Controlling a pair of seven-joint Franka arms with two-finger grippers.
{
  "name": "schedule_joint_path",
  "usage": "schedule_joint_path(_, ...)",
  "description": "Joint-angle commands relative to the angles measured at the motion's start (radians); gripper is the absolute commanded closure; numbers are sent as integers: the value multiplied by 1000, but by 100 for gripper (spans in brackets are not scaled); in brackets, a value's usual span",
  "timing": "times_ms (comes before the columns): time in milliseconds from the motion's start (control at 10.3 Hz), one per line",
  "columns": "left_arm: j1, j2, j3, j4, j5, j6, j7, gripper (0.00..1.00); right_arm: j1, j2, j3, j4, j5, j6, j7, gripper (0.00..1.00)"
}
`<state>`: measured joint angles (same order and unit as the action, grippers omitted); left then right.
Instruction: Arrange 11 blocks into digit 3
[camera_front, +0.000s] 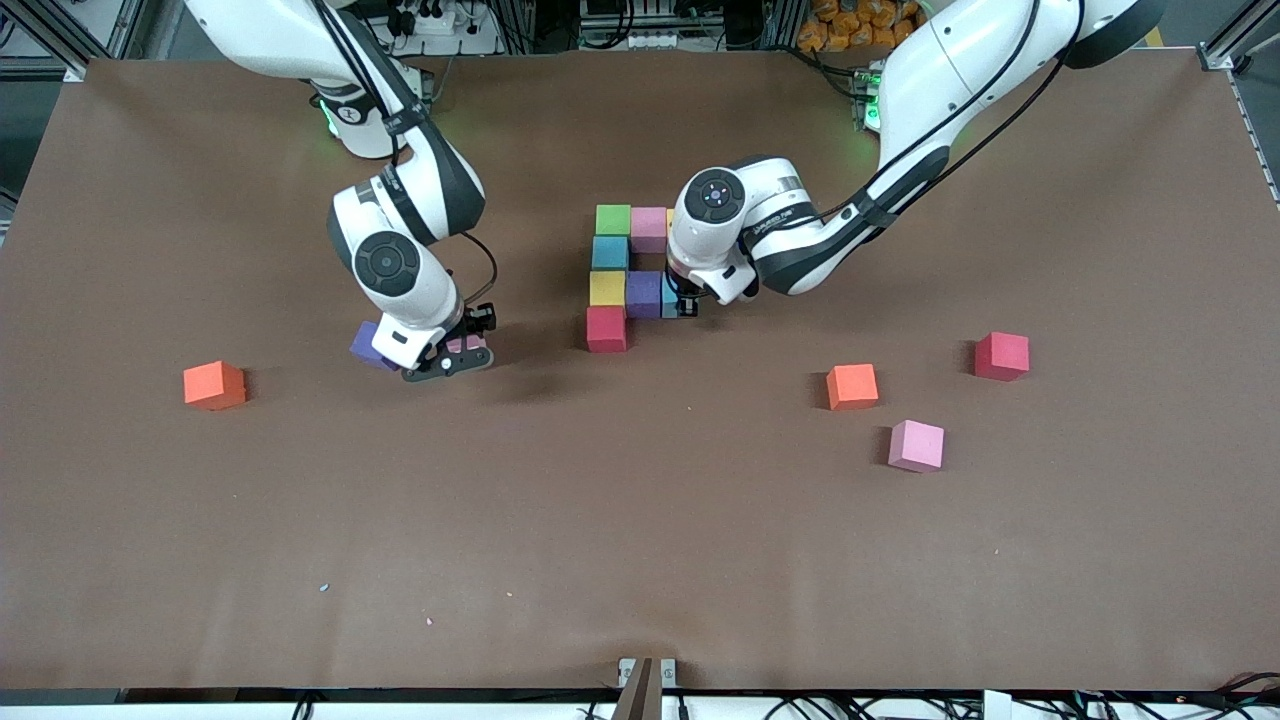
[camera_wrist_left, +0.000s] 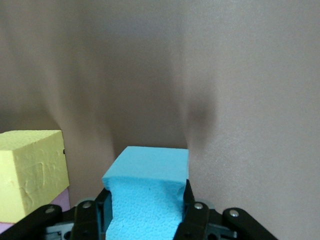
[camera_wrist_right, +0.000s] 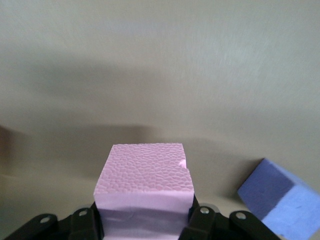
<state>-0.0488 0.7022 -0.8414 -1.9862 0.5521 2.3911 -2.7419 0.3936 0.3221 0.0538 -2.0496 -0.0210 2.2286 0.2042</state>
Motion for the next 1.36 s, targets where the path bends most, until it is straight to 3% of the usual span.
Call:
schedule_joint_path(0,-35,10,16,18,45,3,-114,93,-24,90,14,173,1,-67,-12,95)
schedule_joint_path(291,-34,10,19,17,45,2,-108,91,-10,190,14,357,1,-148,-11,95)
schedule_joint_path(388,-34,10,19,17,45,2,-105,84,4,236,14,435,10,-180,-2,97)
schedule_joint_path(486,-34,10,19,18,45,2,-104,55,20,273,14,497,41,-194,10,98)
schedule_joint_path(583,-36,10,19,17,45,2,-102,1,30,303,12,532,58,-195,26,98)
schedule_joint_path(874,-29,-6,24,17,45,-4,-102,0,88,428,12,679,53,-198,104,99)
schedule_joint_path(1262,1,-125,-10,7,29,-90,-102,0,142,535,14,813,56,-201,263,100)
